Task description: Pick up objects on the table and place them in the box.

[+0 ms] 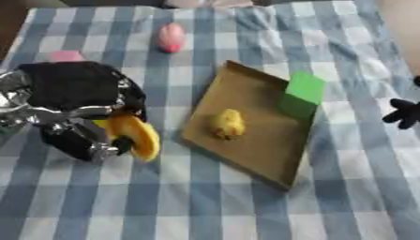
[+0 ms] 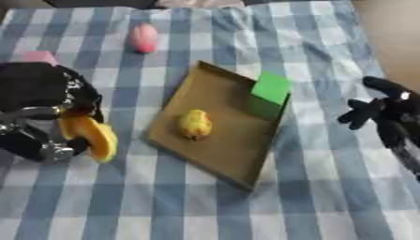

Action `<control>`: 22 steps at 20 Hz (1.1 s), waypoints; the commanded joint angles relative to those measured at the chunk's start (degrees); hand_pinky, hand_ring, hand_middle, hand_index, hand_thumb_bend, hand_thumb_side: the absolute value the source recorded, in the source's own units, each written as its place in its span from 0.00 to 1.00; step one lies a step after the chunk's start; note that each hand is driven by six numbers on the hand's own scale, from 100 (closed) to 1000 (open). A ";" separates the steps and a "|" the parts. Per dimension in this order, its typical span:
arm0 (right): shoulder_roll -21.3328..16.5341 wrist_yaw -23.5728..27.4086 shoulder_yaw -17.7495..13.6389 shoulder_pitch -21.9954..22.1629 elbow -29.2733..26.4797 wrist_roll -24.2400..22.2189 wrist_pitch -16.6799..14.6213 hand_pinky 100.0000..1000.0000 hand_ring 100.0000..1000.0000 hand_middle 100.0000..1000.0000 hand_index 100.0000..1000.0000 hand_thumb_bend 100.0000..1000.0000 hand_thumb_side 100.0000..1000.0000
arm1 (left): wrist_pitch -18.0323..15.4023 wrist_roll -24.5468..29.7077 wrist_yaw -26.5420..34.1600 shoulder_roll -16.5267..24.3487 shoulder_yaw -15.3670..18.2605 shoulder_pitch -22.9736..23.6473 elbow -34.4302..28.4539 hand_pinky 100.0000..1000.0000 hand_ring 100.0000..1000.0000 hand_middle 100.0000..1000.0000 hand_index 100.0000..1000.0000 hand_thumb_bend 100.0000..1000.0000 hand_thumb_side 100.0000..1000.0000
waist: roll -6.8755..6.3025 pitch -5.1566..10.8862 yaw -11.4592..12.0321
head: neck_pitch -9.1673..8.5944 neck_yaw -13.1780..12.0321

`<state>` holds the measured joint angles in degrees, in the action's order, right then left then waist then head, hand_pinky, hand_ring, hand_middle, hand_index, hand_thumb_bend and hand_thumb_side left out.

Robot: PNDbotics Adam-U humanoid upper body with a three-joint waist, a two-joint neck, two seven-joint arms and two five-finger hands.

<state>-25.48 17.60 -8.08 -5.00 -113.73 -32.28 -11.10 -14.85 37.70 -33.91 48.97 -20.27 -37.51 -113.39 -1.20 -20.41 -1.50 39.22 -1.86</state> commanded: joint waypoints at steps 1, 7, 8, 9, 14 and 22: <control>-1.17 0.40 -0.54 -0.08 -0.86 0.00 -0.09 0.99 0.69 0.51 0.97 0.00 0.44 | -0.03 -0.92 2.20 -0.54 1.75 -3.24 -1.19 0.65 0.55 0.44 0.62 0.00 0.14 | -0.07 1.51 0.09 | -0.41 0.39; -1.62 0.85 -0.50 -0.04 -0.86 0.15 -0.25 0.99 0.69 0.51 0.97 0.00 0.43 | 3.32 0.20 5.13 -6.04 0.71 -9.19 -0.63 0.64 0.53 0.43 0.61 0.00 0.15 | -0.07 1.91 0.26 | -0.30 0.65; -1.67 0.94 -0.39 -0.15 -0.86 0.11 -0.32 0.99 0.69 0.51 0.97 0.00 0.42 | 3.42 0.24 5.33 -6.25 0.57 -9.44 -0.75 0.63 0.53 0.43 0.63 0.00 0.17 | 0.05 2.03 0.16 | -0.24 0.39; -1.75 1.34 0.07 -0.61 -0.86 -0.09 -0.55 0.99 0.69 0.51 0.97 0.00 0.42 | 3.35 -0.12 5.80 -6.96 -0.04 -10.16 -0.62 0.63 0.53 0.43 0.63 0.00 0.17 | 0.28 2.28 -0.50 | -0.08 -0.36; -1.90 2.91 0.41 -1.64 -0.86 -0.35 -0.39 0.99 0.69 0.51 0.97 0.00 0.41 | 3.27 -0.93 8.68 -13.54 -2.80 -16.76 3.14 0.63 0.53 0.44 0.64 0.00 0.17 | 0.07 2.30 -2.56 | -0.21 -1.70; -2.81 3.99 -0.69 -2.33 -0.86 1.45 -1.01 0.98 0.70 0.52 0.97 0.00 0.42 | 5.23 -0.86 2.26 -25.33 -5.41 -19.77 10.29 0.63 0.53 0.44 0.64 0.00 0.13 | -0.15 2.09 -1.58 | -0.63 -1.42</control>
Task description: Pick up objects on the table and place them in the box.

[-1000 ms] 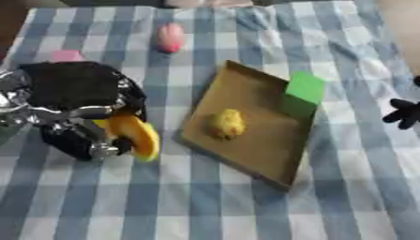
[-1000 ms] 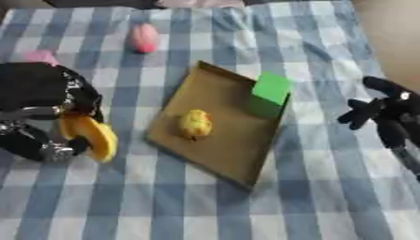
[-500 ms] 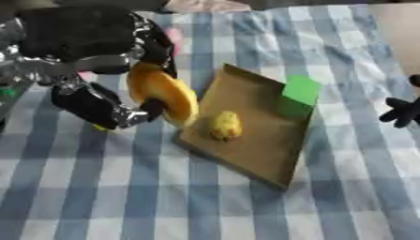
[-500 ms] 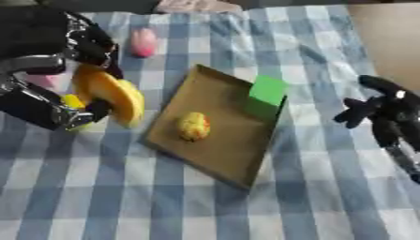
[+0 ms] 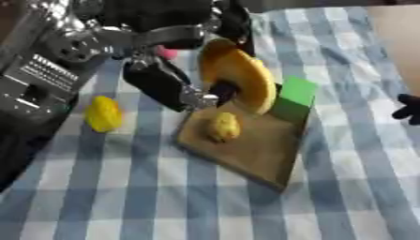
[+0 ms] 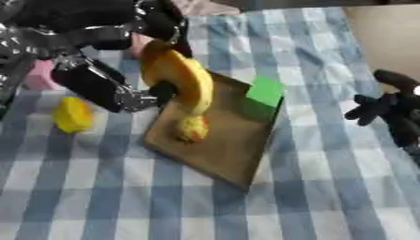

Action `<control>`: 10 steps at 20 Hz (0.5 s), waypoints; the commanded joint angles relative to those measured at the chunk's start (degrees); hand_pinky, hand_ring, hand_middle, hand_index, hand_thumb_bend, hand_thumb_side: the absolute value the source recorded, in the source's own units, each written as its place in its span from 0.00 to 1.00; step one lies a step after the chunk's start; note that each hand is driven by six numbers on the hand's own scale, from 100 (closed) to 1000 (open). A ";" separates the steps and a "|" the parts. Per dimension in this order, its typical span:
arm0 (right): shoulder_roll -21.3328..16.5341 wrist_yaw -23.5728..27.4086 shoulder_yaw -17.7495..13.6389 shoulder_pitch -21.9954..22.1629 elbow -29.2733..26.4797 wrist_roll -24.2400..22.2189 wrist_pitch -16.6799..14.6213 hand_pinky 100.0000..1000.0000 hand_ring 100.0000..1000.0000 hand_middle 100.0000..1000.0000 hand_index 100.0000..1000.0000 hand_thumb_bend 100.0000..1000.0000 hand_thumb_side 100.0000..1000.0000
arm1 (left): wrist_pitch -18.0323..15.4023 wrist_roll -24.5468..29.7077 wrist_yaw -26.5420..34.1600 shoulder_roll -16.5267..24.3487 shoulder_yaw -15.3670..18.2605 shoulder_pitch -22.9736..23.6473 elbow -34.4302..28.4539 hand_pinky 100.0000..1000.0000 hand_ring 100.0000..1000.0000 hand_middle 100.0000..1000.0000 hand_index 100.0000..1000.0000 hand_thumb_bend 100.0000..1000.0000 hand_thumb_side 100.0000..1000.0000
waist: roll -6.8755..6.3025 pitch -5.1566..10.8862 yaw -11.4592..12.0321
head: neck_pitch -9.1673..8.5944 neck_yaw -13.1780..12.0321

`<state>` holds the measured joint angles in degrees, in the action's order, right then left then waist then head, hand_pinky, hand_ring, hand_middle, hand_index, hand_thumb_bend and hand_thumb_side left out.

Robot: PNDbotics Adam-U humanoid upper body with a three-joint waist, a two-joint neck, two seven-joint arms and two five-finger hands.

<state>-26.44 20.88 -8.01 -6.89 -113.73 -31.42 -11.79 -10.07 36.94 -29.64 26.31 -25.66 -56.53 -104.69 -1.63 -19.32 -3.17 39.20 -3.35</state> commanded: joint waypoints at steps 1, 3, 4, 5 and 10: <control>-1.96 0.80 -0.78 -0.46 -0.86 0.70 -0.53 0.98 0.70 0.52 0.97 0.00 0.41 | 0.47 -0.11 -2.91 -4.13 -0.06 -0.49 2.69 0.63 0.53 0.44 0.64 0.00 0.17 | 0.35 1.00 0.22 | -0.55 -0.03; -2.12 0.93 -0.82 -0.42 -0.86 0.81 -0.94 0.98 0.70 0.52 0.97 0.00 0.41 | 0.46 -0.22 -4.57 -6.83 -0.02 0.09 4.96 0.62 0.53 0.44 0.64 0.00 0.17 | 0.45 0.97 0.47 | -0.41 -0.50; -2.15 0.95 -0.85 -0.37 -0.86 0.85 -1.11 0.98 0.70 0.52 0.97 0.00 0.41 | 0.40 -0.36 -5.41 -8.19 0.02 0.36 6.15 0.62 0.53 0.44 0.64 0.00 0.17 | 0.51 0.94 0.58 | -0.37 -0.79; -2.16 0.93 -0.87 -0.31 -0.86 0.88 -1.21 0.98 0.70 0.52 0.97 0.00 0.41 | 0.32 -0.58 -6.25 -9.56 0.07 0.59 7.32 0.62 0.53 0.43 0.64 0.00 0.18 | 0.57 0.91 0.70 | -0.35 -0.96; -2.19 0.90 -0.98 -0.25 -0.86 1.08 -1.65 0.98 0.70 0.52 0.97 0.00 0.41 | -0.26 -1.83 -10.48 -16.33 -0.25 1.97 13.22 0.61 0.52 0.43 0.64 0.00 0.18 | 0.91 0.83 1.09 | -0.54 -1.19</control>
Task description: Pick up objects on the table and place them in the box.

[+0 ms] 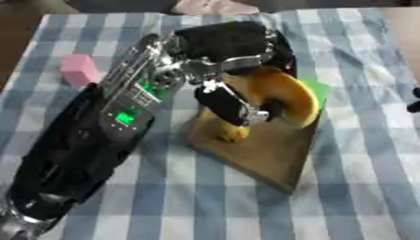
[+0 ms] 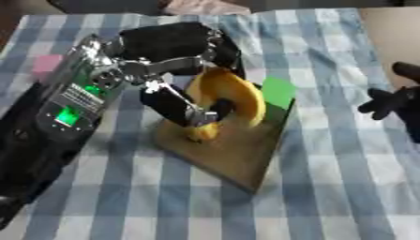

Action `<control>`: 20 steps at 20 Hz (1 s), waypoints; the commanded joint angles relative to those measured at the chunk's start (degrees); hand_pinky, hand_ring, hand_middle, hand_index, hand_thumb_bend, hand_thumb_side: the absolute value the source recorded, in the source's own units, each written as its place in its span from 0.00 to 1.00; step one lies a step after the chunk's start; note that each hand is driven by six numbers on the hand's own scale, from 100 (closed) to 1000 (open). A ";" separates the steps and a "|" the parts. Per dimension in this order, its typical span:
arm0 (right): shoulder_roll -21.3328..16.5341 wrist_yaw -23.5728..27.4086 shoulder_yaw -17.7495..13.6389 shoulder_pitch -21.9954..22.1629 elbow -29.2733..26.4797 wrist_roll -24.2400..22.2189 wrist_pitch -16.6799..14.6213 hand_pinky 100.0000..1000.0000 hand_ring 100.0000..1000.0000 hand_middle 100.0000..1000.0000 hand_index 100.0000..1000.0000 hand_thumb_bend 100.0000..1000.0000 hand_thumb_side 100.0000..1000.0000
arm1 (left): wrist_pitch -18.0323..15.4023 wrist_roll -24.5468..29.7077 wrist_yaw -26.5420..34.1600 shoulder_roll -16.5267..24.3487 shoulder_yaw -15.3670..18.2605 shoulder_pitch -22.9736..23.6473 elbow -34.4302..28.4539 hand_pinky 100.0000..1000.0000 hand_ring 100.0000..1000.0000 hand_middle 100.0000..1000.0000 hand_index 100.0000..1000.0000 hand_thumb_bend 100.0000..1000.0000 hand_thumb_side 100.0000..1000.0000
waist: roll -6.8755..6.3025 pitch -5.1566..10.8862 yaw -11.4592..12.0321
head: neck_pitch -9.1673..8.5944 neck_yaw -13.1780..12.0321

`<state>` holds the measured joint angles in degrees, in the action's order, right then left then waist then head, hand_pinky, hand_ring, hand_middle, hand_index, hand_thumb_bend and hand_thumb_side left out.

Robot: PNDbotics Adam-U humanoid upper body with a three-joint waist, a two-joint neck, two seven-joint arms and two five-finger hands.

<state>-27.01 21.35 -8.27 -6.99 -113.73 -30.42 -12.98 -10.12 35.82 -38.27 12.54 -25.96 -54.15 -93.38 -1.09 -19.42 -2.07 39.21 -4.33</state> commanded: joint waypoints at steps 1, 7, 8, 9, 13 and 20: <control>-1.65 0.46 -0.73 -0.17 -0.86 0.12 -0.57 0.98 0.70 0.52 0.97 0.00 0.41 | -0.37 -0.95 -2.65 -3.49 -0.11 -0.10 3.06 0.61 0.52 0.43 0.64 0.00 0.17 | 0.43 0.92 -0.02 | -0.59 -0.22; -1.77 0.67 -0.94 -0.31 -0.86 0.54 -0.96 0.98 0.70 0.52 0.97 0.00 0.41 | -2.14 -2.55 -7.96 -6.09 -1.26 1.92 7.51 0.64 0.55 0.45 0.67 0.00 0.17 | 0.41 0.82 -0.13 | -0.91 -0.08; -1.75 0.69 -1.00 -0.30 -0.86 0.61 -0.95 0.98 0.70 0.52 0.97 0.00 0.41 | -2.44 -2.76 -8.90 -6.18 -1.42 2.14 7.80 0.64 0.56 0.46 0.68 0.00 0.17 | 0.38 0.82 -0.13 | -0.89 -0.03; -1.73 0.70 -1.05 -0.29 -0.86 0.68 -0.93 0.98 0.70 0.52 0.97 0.00 0.41 | -2.71 -2.91 -9.84 -6.21 -1.56 2.33 8.02 0.67 0.58 0.48 0.71 0.00 0.16 | 0.36 0.82 -0.12 | -0.88 0.04; -1.65 0.74 -1.19 -0.21 -0.86 0.82 -0.86 0.98 0.70 0.52 0.97 0.00 0.41 | -4.07 -2.87 -13.49 -6.11 -2.04 3.14 8.37 0.76 0.71 0.60 0.83 0.00 0.16 | 0.34 0.85 -0.04 | -0.88 0.38; -1.49 0.64 -1.32 0.07 -0.86 0.87 -0.90 0.98 0.70 0.52 0.97 0.00 0.41 | -6.14 -1.93 -14.43 -4.77 -2.21 4.38 6.86 0.85 0.84 0.78 0.96 0.00 0.43 | 0.48 0.95 0.20 | -0.86 0.87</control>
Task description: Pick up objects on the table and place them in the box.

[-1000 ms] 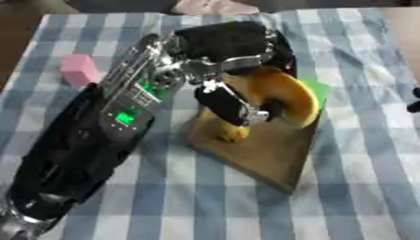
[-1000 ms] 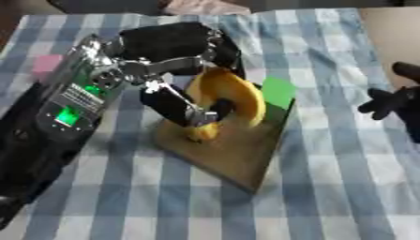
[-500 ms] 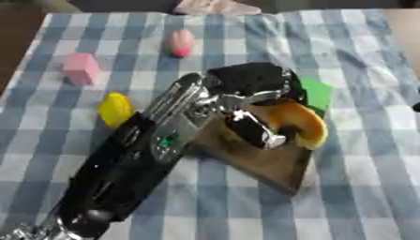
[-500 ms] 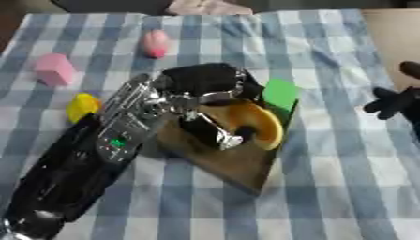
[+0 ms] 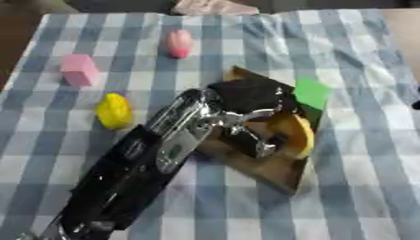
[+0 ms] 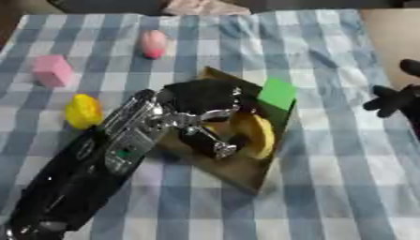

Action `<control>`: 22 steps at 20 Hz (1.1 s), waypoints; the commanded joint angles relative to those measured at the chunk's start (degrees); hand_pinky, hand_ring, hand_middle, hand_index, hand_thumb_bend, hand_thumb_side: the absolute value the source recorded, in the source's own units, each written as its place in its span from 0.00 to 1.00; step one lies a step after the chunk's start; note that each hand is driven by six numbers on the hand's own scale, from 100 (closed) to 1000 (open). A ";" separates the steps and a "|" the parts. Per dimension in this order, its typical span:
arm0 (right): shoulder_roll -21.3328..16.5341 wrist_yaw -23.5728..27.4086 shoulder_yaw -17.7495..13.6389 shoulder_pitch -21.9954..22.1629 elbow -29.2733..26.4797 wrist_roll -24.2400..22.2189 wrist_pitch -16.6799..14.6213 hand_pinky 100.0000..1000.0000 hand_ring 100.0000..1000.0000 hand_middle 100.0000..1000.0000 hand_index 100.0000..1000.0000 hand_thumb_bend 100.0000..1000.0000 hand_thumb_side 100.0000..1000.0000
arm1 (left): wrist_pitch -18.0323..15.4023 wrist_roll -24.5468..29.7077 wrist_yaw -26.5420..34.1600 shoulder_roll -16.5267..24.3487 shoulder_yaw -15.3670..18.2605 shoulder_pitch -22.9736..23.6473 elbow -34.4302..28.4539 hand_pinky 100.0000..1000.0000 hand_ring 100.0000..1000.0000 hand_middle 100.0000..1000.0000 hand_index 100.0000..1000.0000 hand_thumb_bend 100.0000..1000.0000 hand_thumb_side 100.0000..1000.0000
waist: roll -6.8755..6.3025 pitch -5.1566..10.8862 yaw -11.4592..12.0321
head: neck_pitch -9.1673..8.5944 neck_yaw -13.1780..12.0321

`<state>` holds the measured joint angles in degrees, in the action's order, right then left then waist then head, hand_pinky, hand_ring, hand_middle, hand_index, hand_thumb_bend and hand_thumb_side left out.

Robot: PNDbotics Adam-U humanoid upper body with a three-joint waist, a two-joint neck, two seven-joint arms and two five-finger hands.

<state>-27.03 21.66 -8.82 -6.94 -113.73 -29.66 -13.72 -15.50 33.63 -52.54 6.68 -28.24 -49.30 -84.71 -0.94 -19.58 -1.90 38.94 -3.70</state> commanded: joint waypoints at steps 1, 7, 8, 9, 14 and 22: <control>-1.44 0.31 -0.79 0.08 -0.86 0.12 -0.13 0.98 0.70 0.52 0.97 0.00 0.41 | -0.95 0.43 -0.03 1.38 0.09 -0.34 -2.31 0.86 0.85 0.79 0.97 0.00 0.48 | 0.33 1.14 0.07 | -0.59 0.29; -1.23 0.11 -0.85 0.45 -0.86 0.12 0.09 0.98 0.70 0.52 0.97 0.00 0.41 | -0.70 1.04 0.91 3.01 0.74 0.46 -6.09 0.87 0.87 0.82 0.99 0.00 0.59 | 0.38 1.43 0.44 | -0.52 0.47; -1.20 0.10 -0.86 0.52 -0.86 0.12 0.11 0.98 0.70 0.52 0.97 0.00 0.41 | -0.43 1.10 1.12 3.18 0.92 0.57 -6.75 0.87 0.87 0.82 0.98 0.00 0.57 | 0.41 1.50 0.50 | -0.52 0.49; -1.18 0.10 -0.87 0.60 -0.86 0.12 0.13 0.98 0.70 0.52 0.97 0.00 0.41 | -0.14 1.14 1.40 3.36 1.12 0.65 -7.41 0.87 0.86 0.81 0.98 0.00 0.55 | 0.44 1.59 0.56 | -0.52 0.51; -1.20 0.27 -0.94 0.91 -0.86 0.26 -0.01 0.98 0.70 0.52 0.97 0.00 0.41 | 1.92 0.52 3.38 4.50 2.60 0.75 -11.40 0.84 0.84 0.78 0.94 0.00 0.37 | 0.64 2.05 0.87 | -0.72 0.42; -1.86 0.04 -1.69 1.81 -0.86 1.00 -0.54 0.98 0.70 0.52 0.97 0.00 0.41 | 6.89 -2.38 8.36 13.27 10.59 2.37 -20.45 0.85 0.84 0.77 0.92 0.00 0.26 | -0.16 2.27 1.98 | -0.86 2.53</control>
<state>-27.05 21.63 -9.71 -4.97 -113.73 -29.01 -14.19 -9.58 31.58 -44.89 17.64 -19.51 -46.31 -103.10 -1.32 -18.56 0.15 38.73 -1.70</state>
